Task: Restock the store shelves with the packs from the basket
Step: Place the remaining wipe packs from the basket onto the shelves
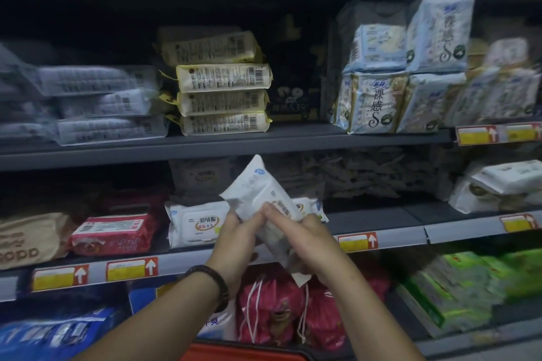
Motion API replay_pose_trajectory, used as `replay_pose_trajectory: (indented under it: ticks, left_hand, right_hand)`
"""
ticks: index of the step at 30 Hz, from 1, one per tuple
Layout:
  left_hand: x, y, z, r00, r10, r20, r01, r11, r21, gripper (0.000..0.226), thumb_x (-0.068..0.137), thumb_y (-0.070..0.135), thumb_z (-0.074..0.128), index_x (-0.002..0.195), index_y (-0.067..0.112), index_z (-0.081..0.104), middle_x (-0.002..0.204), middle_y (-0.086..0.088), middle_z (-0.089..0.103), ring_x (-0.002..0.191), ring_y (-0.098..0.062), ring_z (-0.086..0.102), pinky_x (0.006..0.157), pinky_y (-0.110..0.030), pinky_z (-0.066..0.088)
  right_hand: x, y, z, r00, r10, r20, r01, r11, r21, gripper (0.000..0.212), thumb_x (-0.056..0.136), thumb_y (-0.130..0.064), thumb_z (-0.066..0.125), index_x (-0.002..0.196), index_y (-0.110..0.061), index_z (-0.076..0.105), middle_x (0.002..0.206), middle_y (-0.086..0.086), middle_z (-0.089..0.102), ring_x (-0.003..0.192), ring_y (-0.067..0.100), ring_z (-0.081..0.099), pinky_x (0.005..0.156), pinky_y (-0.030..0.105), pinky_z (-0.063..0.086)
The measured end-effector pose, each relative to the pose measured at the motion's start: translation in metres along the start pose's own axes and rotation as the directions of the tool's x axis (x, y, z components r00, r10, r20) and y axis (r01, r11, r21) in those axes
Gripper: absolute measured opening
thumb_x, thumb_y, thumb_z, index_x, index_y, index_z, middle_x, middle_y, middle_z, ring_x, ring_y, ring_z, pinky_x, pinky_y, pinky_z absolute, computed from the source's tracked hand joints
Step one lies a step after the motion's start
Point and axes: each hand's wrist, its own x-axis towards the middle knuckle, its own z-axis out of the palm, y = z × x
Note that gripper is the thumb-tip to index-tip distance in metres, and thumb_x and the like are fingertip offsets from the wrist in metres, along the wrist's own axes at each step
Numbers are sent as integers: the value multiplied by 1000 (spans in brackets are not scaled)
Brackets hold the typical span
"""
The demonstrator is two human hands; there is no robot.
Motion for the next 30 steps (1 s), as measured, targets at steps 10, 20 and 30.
replay_pose_trajectory:
  ticks: [10, 20, 30]
  left_hand:
    - [23, -8, 0, 994, -5, 113, -32, 946, 323, 28, 91, 45, 75, 116, 37, 69, 109, 10, 79, 100, -16, 75, 77, -36, 62]
    - [42, -41, -2, 831, 546, 108, -397, 444, 803, 54, 81, 10, 69, 128, 22, 45, 128, -1, 45, 115, -23, 52, 99, -36, 47]
    - [57, -69, -1, 874, 187, 449, -471, 94, 877, 82, 85, 19, 51, 161, 25, 21, 169, -1, 1, 149, -35, 32, 114, -44, 43]
  right_hand:
    - [33, 7, -5, 916, -105, -388, 111, 994, -7, 113, 34, -88, 80, 122, -20, 62, 113, -2, 70, 105, 19, 69, 89, 42, 61]
    - [51, 34, 15, 770, -221, -599, 48, 956, -290, 103, 55, -63, 94, 128, -12, 42, 124, 9, 47, 106, 34, 60, 83, 42, 56]
    - [72, 53, 11, 757, -313, -573, 110, 926, -360, 41, 95, -35, 75, 128, -15, 61, 124, 8, 61, 113, 33, 64, 91, 43, 51]
